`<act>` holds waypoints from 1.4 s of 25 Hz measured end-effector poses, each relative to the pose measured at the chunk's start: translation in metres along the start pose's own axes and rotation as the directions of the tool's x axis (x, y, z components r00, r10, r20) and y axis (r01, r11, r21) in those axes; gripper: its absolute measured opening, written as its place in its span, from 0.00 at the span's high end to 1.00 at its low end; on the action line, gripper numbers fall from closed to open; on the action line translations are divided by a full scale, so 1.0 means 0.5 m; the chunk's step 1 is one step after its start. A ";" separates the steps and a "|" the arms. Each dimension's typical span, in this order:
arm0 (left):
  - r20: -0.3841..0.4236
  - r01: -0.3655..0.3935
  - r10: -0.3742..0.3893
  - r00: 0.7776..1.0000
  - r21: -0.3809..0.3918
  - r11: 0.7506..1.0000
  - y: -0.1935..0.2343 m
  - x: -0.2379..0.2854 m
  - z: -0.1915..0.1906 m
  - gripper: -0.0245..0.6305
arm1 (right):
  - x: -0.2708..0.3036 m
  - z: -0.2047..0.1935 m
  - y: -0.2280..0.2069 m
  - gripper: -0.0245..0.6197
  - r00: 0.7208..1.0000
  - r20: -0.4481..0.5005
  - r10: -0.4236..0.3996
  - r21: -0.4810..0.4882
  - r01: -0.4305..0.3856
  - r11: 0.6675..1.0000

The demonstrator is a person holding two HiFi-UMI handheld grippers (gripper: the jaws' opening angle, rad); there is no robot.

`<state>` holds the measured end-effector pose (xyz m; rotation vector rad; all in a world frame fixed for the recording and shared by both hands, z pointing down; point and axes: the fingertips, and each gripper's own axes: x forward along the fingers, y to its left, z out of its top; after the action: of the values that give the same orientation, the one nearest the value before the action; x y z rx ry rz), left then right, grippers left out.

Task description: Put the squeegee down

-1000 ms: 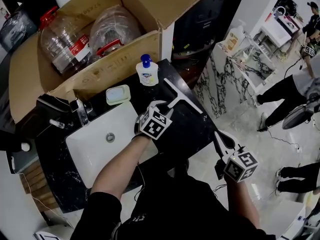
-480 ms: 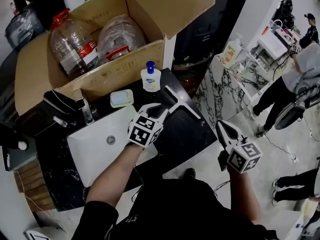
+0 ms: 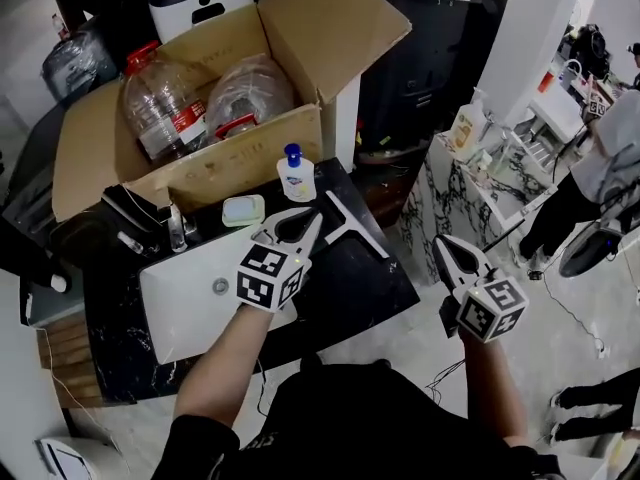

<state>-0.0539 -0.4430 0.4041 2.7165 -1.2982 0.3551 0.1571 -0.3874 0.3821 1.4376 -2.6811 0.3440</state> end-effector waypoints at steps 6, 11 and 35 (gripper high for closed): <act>0.071 -0.050 0.052 0.996 -0.025 0.998 -0.036 -0.014 0.067 0.95 | -0.043 0.029 -0.049 0.95 0.999 0.031 0.024 -0.018 -0.023 1.000; 0.114 -0.076 0.076 0.991 -0.008 0.997 -0.062 -0.028 0.096 0.95 | -0.075 0.041 -0.066 0.95 0.998 0.059 0.036 -0.017 -0.035 0.999; 0.162 -0.080 0.087 0.983 -0.051 0.995 -0.019 0.017 0.121 0.95 | -0.054 0.145 -0.058 0.96 0.984 0.180 -0.009 -0.136 0.034 0.990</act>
<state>-0.0314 -0.4555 0.3479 2.7086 -1.4462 0.1094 0.1989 -0.3980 0.3116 1.5222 -2.7594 0.0254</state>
